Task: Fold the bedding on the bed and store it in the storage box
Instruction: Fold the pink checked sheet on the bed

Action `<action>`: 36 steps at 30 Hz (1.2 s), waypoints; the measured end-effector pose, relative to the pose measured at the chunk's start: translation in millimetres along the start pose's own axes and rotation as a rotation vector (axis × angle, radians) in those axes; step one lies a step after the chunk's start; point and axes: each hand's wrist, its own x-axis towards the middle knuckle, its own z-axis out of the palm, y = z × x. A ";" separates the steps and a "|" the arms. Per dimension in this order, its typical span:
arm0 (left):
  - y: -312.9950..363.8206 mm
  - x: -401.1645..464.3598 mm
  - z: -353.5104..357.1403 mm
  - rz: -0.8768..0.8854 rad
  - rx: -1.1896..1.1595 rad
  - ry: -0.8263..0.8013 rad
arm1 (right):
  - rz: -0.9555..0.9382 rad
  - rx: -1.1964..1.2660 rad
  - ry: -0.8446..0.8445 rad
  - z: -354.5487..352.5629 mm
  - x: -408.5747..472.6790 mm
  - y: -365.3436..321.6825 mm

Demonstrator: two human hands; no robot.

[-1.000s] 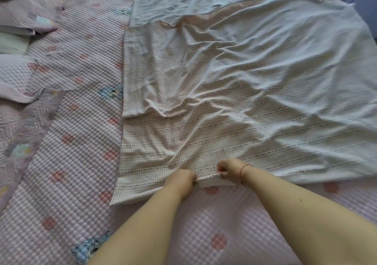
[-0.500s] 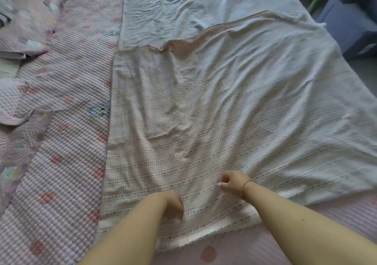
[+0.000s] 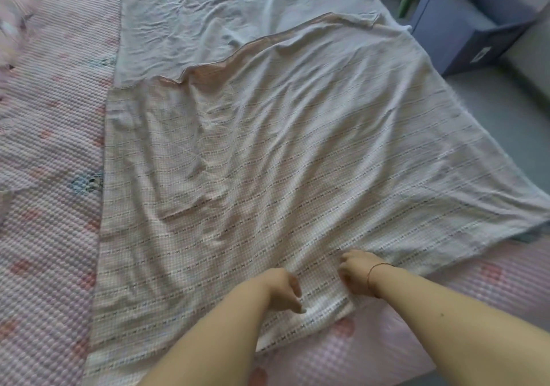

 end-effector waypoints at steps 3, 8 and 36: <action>9.8 -0.7 -4.5 -0.024 0.007 0.044 | 0.101 0.291 -0.001 -10.5 -3.0 10.3; 33.5 -18.2 -15.0 -0.076 0.017 0.083 | 0.295 0.669 0.048 -24.9 -31.3 40.2; 278.0 -204.7 -127.5 0.544 -0.663 0.684 | 0.095 1.827 1.191 -211.7 -296.3 45.3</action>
